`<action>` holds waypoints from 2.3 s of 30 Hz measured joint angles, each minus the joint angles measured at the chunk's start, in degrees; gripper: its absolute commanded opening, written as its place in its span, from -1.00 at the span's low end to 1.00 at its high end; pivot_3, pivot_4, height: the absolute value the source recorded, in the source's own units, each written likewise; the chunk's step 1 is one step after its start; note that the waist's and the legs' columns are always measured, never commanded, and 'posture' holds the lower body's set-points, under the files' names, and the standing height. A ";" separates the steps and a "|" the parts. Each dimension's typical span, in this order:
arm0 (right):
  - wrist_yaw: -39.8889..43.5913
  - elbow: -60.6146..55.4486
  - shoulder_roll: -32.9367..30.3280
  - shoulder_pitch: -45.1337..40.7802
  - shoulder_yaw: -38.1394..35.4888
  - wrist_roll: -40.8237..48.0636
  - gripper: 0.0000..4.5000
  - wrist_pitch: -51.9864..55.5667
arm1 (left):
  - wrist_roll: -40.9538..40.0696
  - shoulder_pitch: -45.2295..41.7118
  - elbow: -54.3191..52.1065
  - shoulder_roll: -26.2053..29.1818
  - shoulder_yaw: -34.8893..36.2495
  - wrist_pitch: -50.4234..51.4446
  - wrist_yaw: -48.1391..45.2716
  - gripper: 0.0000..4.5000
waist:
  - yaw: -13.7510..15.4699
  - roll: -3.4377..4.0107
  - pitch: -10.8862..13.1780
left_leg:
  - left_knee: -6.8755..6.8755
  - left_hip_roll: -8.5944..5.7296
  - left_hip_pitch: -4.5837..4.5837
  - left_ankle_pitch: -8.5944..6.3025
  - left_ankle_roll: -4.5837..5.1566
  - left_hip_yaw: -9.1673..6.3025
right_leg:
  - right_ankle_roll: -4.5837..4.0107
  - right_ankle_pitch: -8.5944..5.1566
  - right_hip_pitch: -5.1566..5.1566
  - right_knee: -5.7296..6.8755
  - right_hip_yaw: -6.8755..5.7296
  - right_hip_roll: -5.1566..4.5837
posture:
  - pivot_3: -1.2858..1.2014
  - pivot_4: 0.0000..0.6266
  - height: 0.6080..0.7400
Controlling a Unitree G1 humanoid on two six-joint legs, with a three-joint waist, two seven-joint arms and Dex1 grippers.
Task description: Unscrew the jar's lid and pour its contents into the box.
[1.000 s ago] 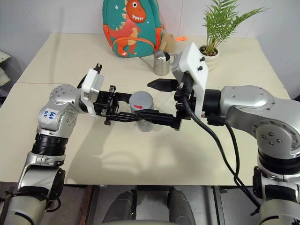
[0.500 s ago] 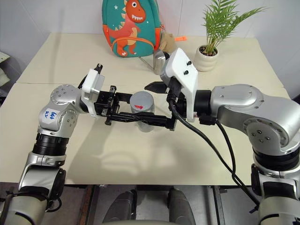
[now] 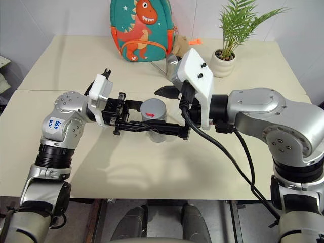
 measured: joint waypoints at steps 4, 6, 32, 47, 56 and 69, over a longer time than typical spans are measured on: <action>0.31 -0.01 0.00 0.00 0.20 -0.08 0.75 0.00 | -0.02 0.00 0.00 0.00 0.00 0.01 0.09 -0.12 | 0.00 0.00 0.00 | 0.00 0.00 0.00 0.00 0.00 0.00 | 0.00 0.00 0.00 0.00 0.00 0.00 | 0.03 -0.52 1.00; 0.38 -0.03 0.01 0.00 0.20 -0.08 0.75 0.00 | -0.02 0.00 -0.01 0.00 0.00 0.04 0.22 -0.12 | 0.00 0.00 0.00 | 0.00 0.00 0.00 0.00 0.00 0.00 | 0.00 0.00 0.00 -0.01 0.00 0.00 | 0.03 -0.52 1.00; 1.34 0.01 0.43 -0.01 0.21 -1.79 0.37 -0.02 | -0.10 0.00 -0.04 0.01 0.00 0.20 0.35 -0.12 | 0.00 0.00 0.00 | 0.00 0.00 0.00 0.00 0.00 0.00 | 0.00 0.00 0.00 0.00 0.00 0.00 | 0.03 -0.52 1.00; 2.38 0.26 0.67 -0.22 0.45 -3.14 0.37 -0.13 | -0.12 0.00 -0.04 0.00 0.01 0.66 0.54 -0.12 | 0.00 0.00 0.00 | 0.00 0.00 0.00 0.00 0.00 0.00 | 0.00 0.00 -0.01 0.00 0.00 0.00 | 0.03 -0.52 1.00; 3.08 0.27 0.83 -0.22 0.50 -4.05 0.16 -0.17 | -0.12 0.00 -0.05 0.00 0.02 0.60 0.58 -0.12 | 0.00 0.00 0.00 | 0.00 0.00 0.00 0.00 0.00 0.00 | 0.00 0.00 -0.01 0.00 0.00 0.00 | 0.03 -0.52 1.00; 4.56 1.80 0.93 -1.65 0.50 -4.69 0.16 -0.20 | -0.38 0.08 -0.62 0.04 0.37 0.78 1.15 -0.12 | -0.03 0.00 0.00 | 0.00 0.00 0.00 0.00 0.00 0.00 | 0.00 0.00 -0.01 0.00 0.00 0.00 | 0.03 -0.52 1.00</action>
